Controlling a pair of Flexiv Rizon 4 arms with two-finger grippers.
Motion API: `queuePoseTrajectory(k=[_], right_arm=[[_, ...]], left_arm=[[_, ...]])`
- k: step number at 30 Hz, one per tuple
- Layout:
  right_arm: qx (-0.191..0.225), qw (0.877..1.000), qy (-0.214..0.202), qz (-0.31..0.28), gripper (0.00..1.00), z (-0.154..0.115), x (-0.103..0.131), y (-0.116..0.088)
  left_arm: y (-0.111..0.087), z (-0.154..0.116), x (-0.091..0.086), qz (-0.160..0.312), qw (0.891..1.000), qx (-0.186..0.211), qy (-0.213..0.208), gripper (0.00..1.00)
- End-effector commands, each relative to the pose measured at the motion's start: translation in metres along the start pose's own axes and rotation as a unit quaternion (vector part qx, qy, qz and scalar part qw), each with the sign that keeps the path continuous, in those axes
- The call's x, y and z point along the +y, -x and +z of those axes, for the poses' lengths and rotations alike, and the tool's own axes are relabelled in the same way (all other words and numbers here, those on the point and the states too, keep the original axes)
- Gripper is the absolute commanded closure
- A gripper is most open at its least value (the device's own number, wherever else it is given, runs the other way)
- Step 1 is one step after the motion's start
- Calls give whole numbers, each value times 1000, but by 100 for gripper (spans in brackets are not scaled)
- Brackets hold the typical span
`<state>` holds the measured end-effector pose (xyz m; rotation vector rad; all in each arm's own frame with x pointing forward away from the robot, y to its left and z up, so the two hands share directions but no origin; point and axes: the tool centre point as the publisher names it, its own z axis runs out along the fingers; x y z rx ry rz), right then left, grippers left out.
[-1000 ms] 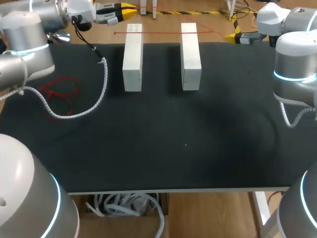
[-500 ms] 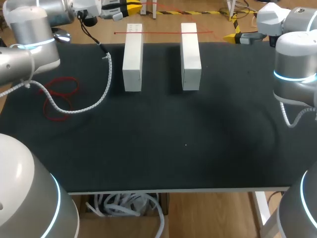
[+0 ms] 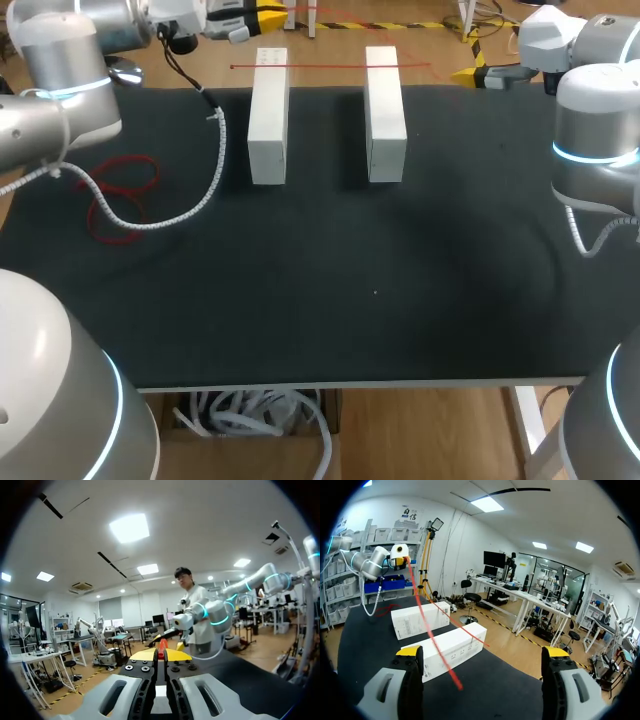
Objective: Grab the tape and strap the tape.
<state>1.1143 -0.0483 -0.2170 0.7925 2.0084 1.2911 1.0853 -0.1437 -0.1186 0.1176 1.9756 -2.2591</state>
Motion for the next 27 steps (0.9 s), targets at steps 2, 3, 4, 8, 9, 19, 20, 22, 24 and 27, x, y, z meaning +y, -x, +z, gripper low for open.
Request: queuePoseTrajectory(k=[2,3,4,8,9,19,20,22,24,27], right_arm=[[0,1000,0,0,0,0,0,0],[0,1000,0,0,0,0,0,0],[0,1000,0,0,0,0,0,0],[0,1000,0,0,0,0,0,0],[0,1000,0,0,0,0,0,0],[0,1000,0,0,0,0,0,0],[0,1000,0,0,0,0,0,0],[0,1000,0,0,0,0,0,0],[0,1000,0,0,0,0,0,0],[0,1000,0,0,0,0,0,0]], left_arm=[[12,20,-1,4,1000,19,-19,100],[12,22,-2,7,999,19,-25,100],[12,24,-3,10,999,17,-29,100],[14,34,-4,24,998,7,-57,100],[14,36,-4,24,997,5,-69,100],[8,49,1,19,997,33,-69,100],[7,50,1,17,997,36,-70,100],[6,52,2,9,997,37,-68,100],[4,52,4,-2,997,21,-73,100],[1,53,7,-6,996,6,-87,100]])
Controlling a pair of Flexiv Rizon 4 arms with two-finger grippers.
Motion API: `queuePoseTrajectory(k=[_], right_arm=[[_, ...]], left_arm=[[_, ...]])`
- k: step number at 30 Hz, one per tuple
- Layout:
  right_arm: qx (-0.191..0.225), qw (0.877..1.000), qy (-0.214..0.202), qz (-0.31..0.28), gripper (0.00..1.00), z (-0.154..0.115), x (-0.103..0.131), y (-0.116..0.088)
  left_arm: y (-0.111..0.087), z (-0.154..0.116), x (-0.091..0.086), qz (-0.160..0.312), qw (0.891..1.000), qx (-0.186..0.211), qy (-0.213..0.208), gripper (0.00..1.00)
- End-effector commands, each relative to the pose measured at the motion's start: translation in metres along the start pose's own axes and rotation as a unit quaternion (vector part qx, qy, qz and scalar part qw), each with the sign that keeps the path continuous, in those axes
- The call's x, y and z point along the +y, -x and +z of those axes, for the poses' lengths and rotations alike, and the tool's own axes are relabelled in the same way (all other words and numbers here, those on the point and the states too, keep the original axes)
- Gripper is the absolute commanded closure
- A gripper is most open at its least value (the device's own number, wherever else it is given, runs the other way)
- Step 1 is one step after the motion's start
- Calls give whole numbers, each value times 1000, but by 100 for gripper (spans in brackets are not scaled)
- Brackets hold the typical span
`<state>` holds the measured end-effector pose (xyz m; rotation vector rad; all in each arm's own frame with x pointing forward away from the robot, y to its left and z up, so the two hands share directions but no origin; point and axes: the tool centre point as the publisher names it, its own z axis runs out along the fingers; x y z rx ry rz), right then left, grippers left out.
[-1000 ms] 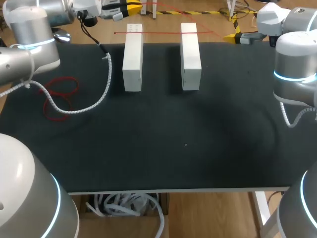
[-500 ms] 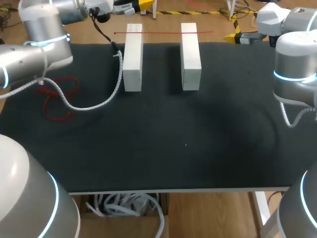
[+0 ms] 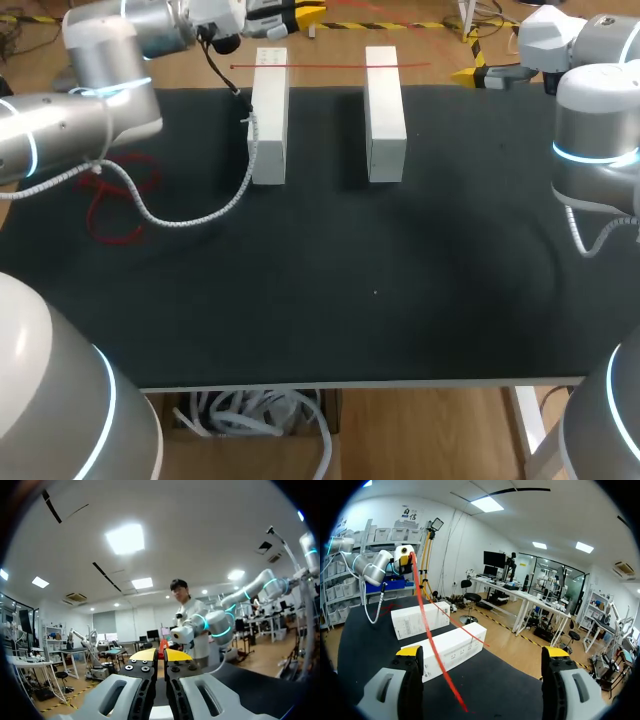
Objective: Grab the tape and strap the tape.
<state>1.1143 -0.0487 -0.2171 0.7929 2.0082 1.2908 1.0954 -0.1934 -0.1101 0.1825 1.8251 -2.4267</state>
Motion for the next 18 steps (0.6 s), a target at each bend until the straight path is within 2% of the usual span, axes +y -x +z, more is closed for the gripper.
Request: queuePoseTrajectory(k=[1,6,18], right_arm=[[0,1000,0,0,0,0,0,0],[0,1000,0,0,0,0,0,0],[0,1000,0,0,0,0,0,0]], left_arm=[[-9,4,8,-6,1000,-18,-12,100],[-14,7,13,-25,999,-40,-18,100],[-20,16,18,-26,998,-46,-24,100]])
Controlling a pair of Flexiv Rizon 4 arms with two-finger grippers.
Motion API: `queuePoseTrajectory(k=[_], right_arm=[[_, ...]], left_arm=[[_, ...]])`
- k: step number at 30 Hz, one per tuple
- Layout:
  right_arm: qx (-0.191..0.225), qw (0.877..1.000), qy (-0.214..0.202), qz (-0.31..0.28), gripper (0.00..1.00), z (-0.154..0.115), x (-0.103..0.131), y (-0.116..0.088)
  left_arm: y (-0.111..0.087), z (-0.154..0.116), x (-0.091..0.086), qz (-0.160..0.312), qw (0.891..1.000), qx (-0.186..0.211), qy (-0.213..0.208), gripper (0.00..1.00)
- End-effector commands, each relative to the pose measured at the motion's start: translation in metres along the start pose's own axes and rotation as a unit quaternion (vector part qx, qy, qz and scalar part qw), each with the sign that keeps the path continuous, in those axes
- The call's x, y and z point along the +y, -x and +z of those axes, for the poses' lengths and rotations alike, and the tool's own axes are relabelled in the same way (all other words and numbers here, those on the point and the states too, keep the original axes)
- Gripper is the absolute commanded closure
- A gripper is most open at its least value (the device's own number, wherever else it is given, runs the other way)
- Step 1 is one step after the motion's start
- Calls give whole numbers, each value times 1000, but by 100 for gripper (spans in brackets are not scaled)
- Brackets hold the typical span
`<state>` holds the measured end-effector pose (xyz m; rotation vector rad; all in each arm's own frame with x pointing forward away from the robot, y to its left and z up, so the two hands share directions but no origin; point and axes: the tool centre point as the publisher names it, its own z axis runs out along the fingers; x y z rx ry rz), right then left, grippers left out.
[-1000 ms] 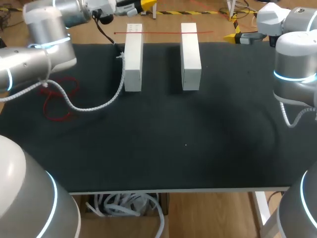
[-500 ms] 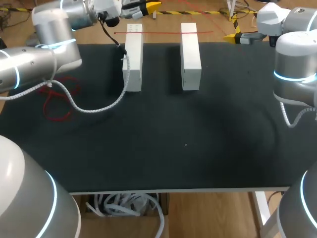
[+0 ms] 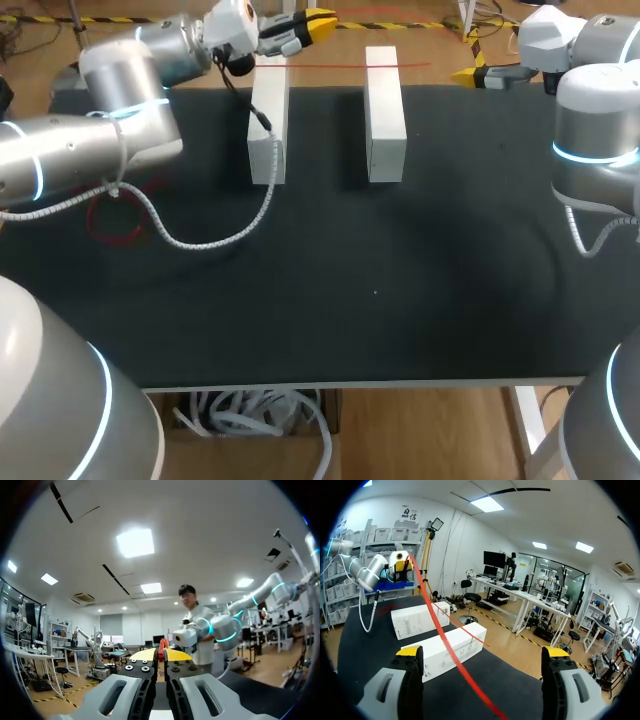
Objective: Grab the tape and strap the tape.
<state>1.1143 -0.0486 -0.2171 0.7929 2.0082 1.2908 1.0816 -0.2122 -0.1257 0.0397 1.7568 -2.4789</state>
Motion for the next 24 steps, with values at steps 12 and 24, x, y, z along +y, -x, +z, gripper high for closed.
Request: queuePoseTrajectory(k=[12,24], right_arm=[[0,1000,0,0,0,0,0,0],[13,991,-21,130,0,3,10,-2]], left_arm=[[-3,2,-5,10,1000,18,14,100],[-3,2,-5,10,1000,18,14,100]])
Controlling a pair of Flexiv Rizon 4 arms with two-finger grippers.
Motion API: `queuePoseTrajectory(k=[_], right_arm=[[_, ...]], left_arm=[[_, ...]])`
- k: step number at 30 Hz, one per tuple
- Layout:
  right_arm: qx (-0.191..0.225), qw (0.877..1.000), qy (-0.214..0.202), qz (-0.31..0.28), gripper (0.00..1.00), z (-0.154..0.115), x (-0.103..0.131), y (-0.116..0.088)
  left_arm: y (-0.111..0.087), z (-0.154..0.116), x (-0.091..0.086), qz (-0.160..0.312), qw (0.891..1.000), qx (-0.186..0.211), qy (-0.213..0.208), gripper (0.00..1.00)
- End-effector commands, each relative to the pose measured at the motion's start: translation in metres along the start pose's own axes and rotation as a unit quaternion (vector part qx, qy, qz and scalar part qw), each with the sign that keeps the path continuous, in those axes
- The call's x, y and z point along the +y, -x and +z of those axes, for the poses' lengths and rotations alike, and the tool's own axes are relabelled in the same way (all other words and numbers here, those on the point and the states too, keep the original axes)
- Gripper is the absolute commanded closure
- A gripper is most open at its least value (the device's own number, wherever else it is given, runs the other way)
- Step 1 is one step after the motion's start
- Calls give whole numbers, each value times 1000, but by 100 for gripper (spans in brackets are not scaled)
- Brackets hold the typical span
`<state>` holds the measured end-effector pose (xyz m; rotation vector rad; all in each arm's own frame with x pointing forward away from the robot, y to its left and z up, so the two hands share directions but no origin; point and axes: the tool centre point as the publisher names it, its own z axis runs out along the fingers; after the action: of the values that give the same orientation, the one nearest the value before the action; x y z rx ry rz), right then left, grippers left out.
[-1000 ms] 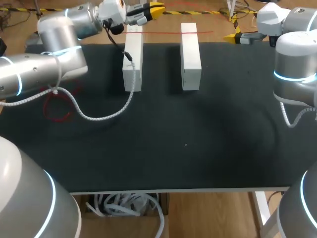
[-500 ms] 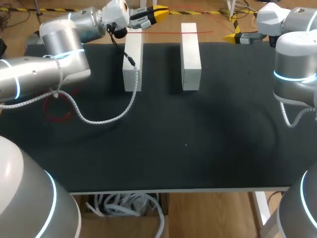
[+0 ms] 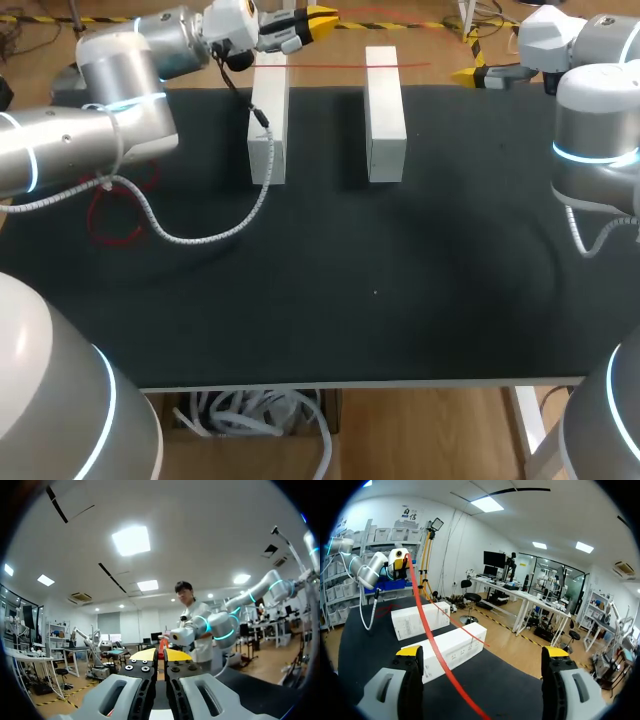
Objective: Grab the tape and strap the tape.
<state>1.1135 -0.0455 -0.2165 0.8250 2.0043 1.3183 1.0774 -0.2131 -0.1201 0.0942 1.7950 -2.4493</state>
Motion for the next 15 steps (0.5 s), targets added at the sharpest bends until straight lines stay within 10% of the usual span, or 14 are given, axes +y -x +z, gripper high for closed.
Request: queuePoseTrajectory(k=[1,6,15], right_arm=[[11,985,-33,168,0,3,9,0],[46,934,-63,349,0,-10,8,-8],[51,787,-125,602,0,-47,-2,-25]], left_arm=[[1,-1,1,-1,1000,2,-1,100],[1,-1,1,-1,1000,2,-1,100],[1,-1,1,-1,1000,2,-1,100]])
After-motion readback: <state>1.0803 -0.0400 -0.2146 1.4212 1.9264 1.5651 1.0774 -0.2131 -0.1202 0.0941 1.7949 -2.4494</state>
